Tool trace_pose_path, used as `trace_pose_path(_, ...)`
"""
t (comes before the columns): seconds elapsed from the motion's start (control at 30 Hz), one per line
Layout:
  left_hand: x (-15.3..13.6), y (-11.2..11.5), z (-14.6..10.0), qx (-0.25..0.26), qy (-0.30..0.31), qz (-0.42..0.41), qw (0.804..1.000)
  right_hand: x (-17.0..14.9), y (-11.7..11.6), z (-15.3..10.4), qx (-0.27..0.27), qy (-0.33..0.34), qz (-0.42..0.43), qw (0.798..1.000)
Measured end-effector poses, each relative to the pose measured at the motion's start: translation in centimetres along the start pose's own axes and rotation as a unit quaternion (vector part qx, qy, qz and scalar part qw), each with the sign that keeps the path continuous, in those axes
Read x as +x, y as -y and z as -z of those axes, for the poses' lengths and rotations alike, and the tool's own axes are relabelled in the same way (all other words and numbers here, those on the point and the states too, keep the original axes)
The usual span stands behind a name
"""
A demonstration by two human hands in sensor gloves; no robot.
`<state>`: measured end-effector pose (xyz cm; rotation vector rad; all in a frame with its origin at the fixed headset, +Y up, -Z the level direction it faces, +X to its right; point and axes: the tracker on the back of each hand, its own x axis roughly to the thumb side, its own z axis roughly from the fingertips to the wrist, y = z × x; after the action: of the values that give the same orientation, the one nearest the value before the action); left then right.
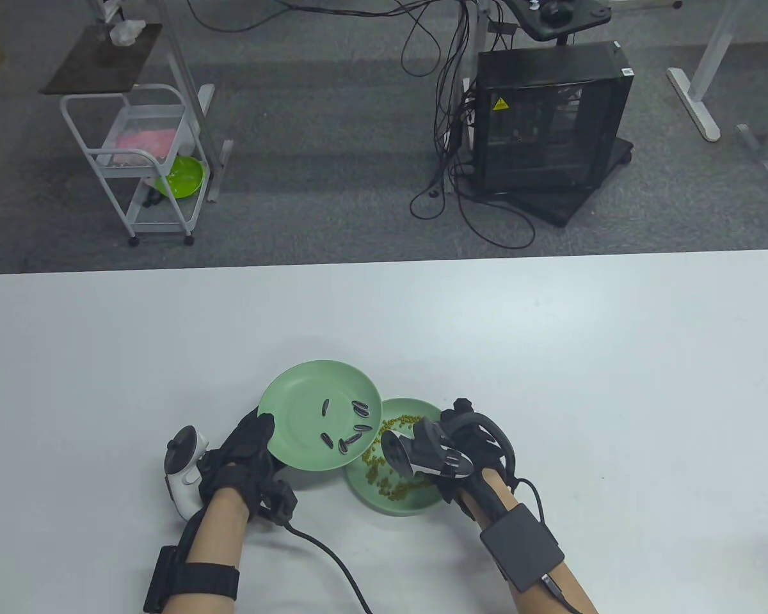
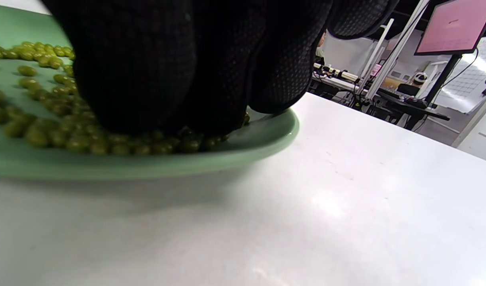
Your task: Pick sunflower seeds with hand pinch into plate
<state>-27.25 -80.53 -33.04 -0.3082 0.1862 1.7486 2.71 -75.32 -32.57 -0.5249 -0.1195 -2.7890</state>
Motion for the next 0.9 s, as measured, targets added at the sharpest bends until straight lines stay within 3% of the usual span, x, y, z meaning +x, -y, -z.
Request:
trace_pose_path(0.43, 0.0, 0.1, 0.0, -0.001, 0.0, 0.0, 1.0, 1.0, 0.2, -0.2, -0.007, 0.004, -0.053, 0.999)
trace_pose_path(0.63, -0.1, 0.1, 0.0, -0.001, -0.001, 0.0, 1.0, 0.7, 0.1, 0.0, -0.004, 0.005, -0.015, 1.0)
trace_pose_path(0.9, -0.1, 0.1, 0.0, 0.0, -0.001, 0.002, 1.0, 1.1, 0.1, 0.1, -0.003, 0.012, -0.033, 0.999)
